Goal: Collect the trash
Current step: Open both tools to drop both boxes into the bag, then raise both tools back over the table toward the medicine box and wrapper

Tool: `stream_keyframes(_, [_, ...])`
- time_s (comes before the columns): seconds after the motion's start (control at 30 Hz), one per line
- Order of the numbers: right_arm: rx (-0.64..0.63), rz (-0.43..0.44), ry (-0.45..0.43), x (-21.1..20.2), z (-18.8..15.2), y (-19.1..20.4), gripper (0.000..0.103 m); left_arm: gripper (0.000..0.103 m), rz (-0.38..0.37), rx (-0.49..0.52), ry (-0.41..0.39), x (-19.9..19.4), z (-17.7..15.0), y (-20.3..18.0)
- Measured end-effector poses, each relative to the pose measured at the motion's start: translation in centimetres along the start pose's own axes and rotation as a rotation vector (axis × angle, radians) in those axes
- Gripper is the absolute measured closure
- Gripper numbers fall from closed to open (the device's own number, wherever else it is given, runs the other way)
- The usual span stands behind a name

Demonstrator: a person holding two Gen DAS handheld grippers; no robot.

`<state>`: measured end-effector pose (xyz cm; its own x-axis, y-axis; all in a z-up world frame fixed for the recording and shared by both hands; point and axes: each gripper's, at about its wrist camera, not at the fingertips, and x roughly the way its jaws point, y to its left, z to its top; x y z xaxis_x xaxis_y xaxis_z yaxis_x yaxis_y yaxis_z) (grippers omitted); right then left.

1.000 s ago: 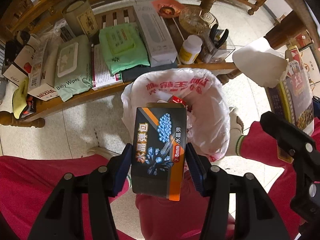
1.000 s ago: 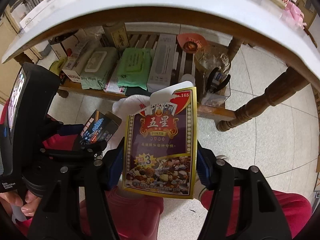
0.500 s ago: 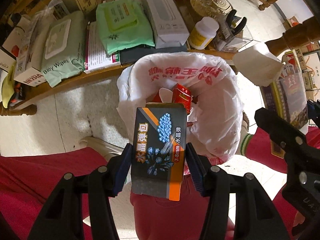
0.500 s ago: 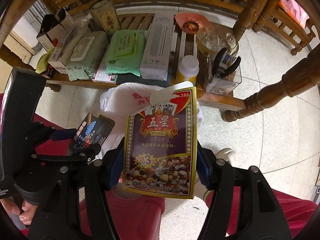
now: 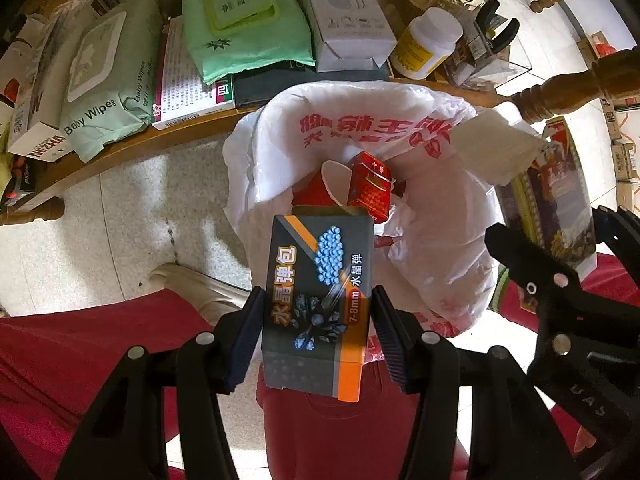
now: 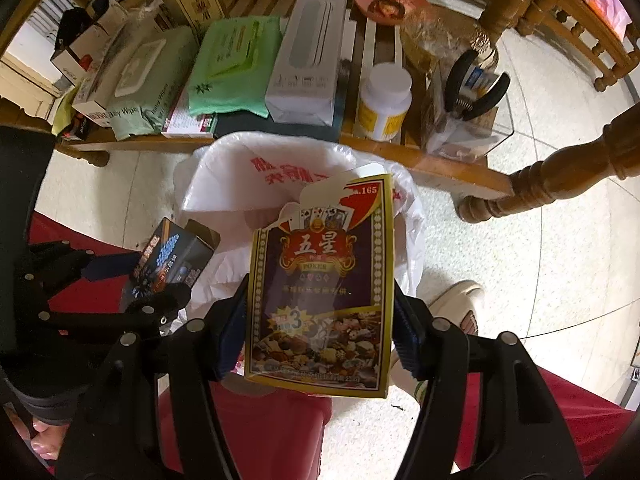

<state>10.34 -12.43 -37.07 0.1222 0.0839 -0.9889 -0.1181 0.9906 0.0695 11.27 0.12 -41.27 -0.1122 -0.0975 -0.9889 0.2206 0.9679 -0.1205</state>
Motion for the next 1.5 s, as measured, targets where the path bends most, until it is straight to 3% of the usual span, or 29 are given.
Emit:
stream_keyframes(0.43, [0.013,0.038,0.056,2.1,-0.2,-0.3,0.041,0.050,-0.017,-0.048,0.058,1.6,0.8,1.0])
stream_keyframes(0.5, [0.019,0.034,0.063,2.4,-0.2,-0.4,0.035,0.049,-0.011,-0.051,0.063,1.8,0.8,1.1])
stream_keyframes(0.93, [0.031,0.037,0.050,1.7,-0.5,-0.4,0.033,0.035,-0.014,-0.080,0.065,1.0,0.6,1.7])
stream_keyframes(1.07, [0.002,0.063,0.020,-1.2,-1.2,-0.1,0.023,0.027,-0.019,-0.100,0.037,-1.6,-0.5,2.0])
stream_keyframes(1.17, [-0.050,0.095,-0.019,-4.6,-1.9,0.3,0.023,0.025,-0.012,-0.125,0.000,-5.3,-2.0,2.0])
stream_keyframes(1.23, [-0.118,0.116,-0.050,-7.9,-2.3,0.7,0.021,0.021,-0.011,-0.138,-0.027,-8.7,-3.1,1.7])
stream_keyframes(1.3, [-0.191,0.133,-0.086,-11.5,-2.4,1.2,0.012,0.019,0.014,-0.153,-0.066,-12.5,-3.9,1.3])
stream_keyframes(1.5, [-0.413,0.173,-0.179,-22.6,0.0,1.6,0.008,0.012,0.011,-0.176,-0.184,-23.1,-4.2,-0.5])
